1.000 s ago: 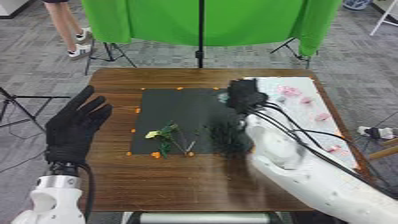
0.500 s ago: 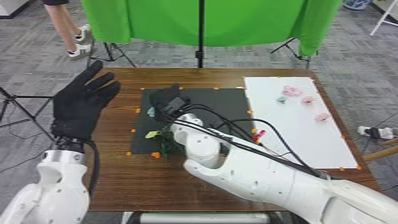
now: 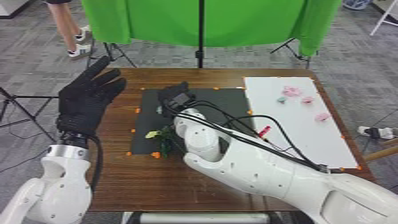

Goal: Arrange flowers

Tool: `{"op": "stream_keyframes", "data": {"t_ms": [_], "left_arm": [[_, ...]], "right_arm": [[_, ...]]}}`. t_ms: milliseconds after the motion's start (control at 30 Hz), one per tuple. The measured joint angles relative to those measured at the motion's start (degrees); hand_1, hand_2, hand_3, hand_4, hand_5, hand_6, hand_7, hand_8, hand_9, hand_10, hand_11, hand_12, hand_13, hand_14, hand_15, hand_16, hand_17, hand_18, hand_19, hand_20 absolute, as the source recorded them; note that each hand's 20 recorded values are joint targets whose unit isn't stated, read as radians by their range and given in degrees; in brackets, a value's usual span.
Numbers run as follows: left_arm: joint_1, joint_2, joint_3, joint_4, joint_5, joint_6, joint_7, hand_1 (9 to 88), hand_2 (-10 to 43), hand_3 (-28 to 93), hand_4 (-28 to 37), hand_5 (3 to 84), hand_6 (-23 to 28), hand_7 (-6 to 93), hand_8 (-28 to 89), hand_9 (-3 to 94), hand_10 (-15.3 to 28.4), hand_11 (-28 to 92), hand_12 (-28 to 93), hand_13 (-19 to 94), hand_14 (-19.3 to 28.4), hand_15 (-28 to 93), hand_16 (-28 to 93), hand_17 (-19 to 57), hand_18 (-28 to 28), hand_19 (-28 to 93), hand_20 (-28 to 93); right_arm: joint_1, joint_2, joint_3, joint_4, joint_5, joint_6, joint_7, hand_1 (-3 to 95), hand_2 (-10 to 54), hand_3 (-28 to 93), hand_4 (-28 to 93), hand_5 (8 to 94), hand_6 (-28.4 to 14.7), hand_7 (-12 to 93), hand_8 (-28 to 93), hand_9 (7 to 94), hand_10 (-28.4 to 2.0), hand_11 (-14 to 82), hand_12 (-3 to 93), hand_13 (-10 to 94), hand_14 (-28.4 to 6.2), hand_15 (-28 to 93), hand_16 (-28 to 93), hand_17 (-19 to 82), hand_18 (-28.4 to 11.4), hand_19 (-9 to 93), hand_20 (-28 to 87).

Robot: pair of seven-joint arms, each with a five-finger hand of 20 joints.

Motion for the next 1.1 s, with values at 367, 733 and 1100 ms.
{"op": "stream_keyframes", "data": {"t_ms": [367, 733, 1100], "left_arm": [[-0.04, 0.00, 0.08, 0.13, 0.04, -0.38, -0.16, 25.3, 7.6, 80, -21.2, 39.9, 10.1, 13.4, -10, 37.1, 20.7, 26, 11, 27, 27.8, 55, -9, -7.5, 28.4, 62, 8], [1.32, -0.43, -0.59, -0.29, 0.06, -0.20, -0.71, 25.4, 7.7, 80, -20.9, 39.9, 10.2, 13.3, -10, 37.2, 20.8, 26, 11, 27, 27.8, 55, -9, -7.4, 28.4, 62, 8], [4.89, -0.77, -1.80, -1.46, -0.04, 0.50, -0.30, 25.4, 7.6, 80, -20.8, 40.1, 10.3, 13.3, -10, 37.1, 20.7, 26, 11, 27, 27.8, 55, -9, -7.4, 28.4, 62, 8]], "right_arm": [[-1.65, -0.07, 1.41, -0.11, -0.64, -6.58, -0.32, 36.8, -9.5, 79, -28, 70.5, 3.3, 16, -13, 74.2, -11.1, 50.4, 20.4, 60, -12.0, 86, 17, 19, -21.7, 92, 61], [-5.01, -0.39, 6.03, -1.03, -2.82, -8.68, -1.41, 35.0, -9.5, 79, -28, 64.0, 0.8, 16, -13, 70.2, -12.1, 52.7, 20.5, 58, -13.2, 87, 17, 18, -22.2, 92, 62], [-6.77, -0.54, 12.18, -6.01, 2.46, -11.43, -1.21, 33.4, -9.5, 80, -28, 56.4, -3.6, 13, -12, 61.6, -15.5, 54.6, 19.6, 52, -15.8, 89, 15, 15, -23.0, 91, 65]]}}
